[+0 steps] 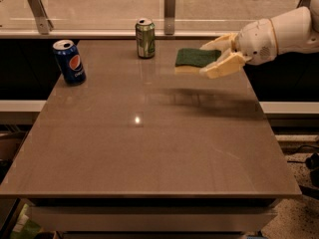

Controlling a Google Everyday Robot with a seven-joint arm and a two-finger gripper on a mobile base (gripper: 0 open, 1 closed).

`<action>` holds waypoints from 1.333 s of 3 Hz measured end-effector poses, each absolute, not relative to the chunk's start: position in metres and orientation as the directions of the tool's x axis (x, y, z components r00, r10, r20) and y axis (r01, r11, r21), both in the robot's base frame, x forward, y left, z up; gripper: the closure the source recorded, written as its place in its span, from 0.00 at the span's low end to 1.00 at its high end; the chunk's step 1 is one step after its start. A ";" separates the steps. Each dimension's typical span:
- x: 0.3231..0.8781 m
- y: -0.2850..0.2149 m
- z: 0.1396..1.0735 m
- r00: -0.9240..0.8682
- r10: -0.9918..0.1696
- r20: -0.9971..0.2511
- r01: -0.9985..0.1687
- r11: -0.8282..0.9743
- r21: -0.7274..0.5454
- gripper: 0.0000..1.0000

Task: Move sponge near green can

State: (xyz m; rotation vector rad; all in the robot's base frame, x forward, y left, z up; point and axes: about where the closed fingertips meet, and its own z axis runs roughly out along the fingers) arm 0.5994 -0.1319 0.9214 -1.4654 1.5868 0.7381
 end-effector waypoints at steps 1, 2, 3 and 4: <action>0.620 -0.129 0.927 0.009 -0.501 -0.865 -0.973 0.196 -0.124 1.00; 0.639 -0.127 0.930 -0.021 -0.520 -0.854 -0.955 0.263 -0.137 1.00; 0.655 -0.124 0.927 -0.046 -0.527 -0.848 -0.933 0.326 -0.153 1.00; 0.672 -0.118 0.918 -0.062 -0.535 -0.843 -0.909 0.378 -0.173 1.00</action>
Offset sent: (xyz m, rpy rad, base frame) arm 0.0620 0.0005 0.0133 -0.0610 -0.0349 -0.2335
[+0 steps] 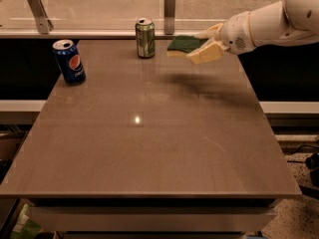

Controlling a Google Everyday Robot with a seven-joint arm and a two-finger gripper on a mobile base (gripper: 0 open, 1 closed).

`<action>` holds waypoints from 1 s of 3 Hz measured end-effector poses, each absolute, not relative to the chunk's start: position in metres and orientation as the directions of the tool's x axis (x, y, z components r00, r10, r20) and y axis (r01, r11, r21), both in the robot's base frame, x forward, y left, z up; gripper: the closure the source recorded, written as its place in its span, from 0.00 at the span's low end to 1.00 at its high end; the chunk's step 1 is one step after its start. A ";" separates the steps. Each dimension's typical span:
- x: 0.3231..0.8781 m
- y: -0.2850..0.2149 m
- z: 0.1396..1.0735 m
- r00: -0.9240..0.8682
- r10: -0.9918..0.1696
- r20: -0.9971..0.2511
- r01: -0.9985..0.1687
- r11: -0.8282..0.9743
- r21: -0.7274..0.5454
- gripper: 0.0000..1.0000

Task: Move sponge near green can

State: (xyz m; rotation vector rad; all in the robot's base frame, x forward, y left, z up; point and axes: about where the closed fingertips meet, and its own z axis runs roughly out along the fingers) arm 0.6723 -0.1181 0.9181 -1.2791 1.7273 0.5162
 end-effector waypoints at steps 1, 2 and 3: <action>0.689 -0.114 0.907 -0.067 -0.526 -0.848 -0.887 0.420 -0.190 1.00; 0.701 -0.109 0.899 -0.069 -0.528 -0.846 -0.869 0.449 -0.209 1.00; 0.708 -0.107 0.891 -0.086 -0.534 -0.841 -0.851 0.478 -0.217 1.00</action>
Offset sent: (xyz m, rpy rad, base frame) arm 0.0431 0.0076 -0.0259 -0.0070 -0.0682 -0.1293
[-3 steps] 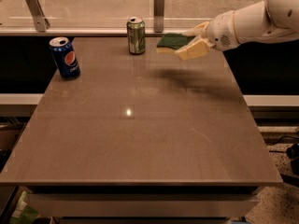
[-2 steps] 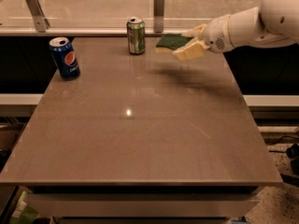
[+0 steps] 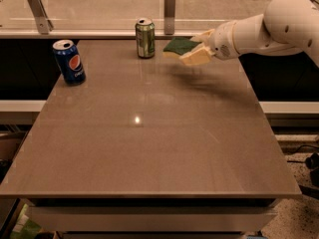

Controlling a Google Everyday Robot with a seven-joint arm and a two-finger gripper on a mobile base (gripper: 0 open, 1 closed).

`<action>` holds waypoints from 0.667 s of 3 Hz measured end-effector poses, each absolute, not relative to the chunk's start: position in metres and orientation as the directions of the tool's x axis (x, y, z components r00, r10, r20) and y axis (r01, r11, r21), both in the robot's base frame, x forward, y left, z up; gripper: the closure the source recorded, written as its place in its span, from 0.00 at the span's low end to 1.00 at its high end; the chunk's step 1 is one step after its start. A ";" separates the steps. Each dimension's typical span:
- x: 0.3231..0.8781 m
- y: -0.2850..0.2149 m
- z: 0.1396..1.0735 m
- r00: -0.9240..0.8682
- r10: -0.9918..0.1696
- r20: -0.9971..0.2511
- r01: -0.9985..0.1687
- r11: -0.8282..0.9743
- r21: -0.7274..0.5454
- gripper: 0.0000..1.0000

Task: Move sponge near green can

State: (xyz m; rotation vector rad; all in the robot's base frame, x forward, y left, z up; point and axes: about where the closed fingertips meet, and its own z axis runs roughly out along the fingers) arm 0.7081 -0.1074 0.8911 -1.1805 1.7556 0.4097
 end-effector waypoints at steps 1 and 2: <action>0.712 -0.106 0.881 -0.119 -0.545 -0.830 -0.830 0.513 -0.218 1.00; 0.717 -0.105 0.870 -0.149 -0.552 -0.821 -0.815 0.539 -0.214 1.00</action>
Offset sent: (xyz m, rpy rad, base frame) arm 0.0138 -0.0033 -0.0307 -0.0515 0.0360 -0.1328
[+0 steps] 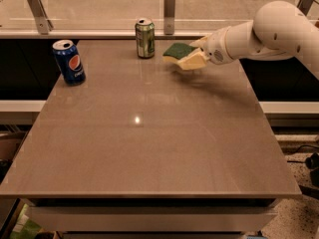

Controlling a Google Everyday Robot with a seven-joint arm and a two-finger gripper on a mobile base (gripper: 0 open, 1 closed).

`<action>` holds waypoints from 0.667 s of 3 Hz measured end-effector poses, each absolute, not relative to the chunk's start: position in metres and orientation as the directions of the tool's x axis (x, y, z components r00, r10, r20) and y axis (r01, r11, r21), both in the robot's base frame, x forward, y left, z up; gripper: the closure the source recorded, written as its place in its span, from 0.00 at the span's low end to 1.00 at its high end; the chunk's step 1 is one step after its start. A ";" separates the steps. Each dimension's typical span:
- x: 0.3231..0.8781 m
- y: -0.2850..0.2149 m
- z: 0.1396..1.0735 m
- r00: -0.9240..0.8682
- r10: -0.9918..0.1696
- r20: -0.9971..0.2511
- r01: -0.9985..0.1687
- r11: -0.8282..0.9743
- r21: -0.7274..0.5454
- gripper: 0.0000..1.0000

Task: Move sponge near green can

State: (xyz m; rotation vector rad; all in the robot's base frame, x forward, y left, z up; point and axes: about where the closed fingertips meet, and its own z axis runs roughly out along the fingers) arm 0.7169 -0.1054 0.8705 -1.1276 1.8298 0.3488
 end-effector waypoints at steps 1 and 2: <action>0.721 -0.100 0.864 -0.169 -0.563 -0.809 -0.807 0.550 -0.214 1.00; 0.727 -0.092 0.857 -0.182 -0.574 -0.798 -0.807 0.552 -0.213 1.00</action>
Offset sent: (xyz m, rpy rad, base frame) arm 0.0161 0.0172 -0.0188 -0.0517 0.0343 -0.0400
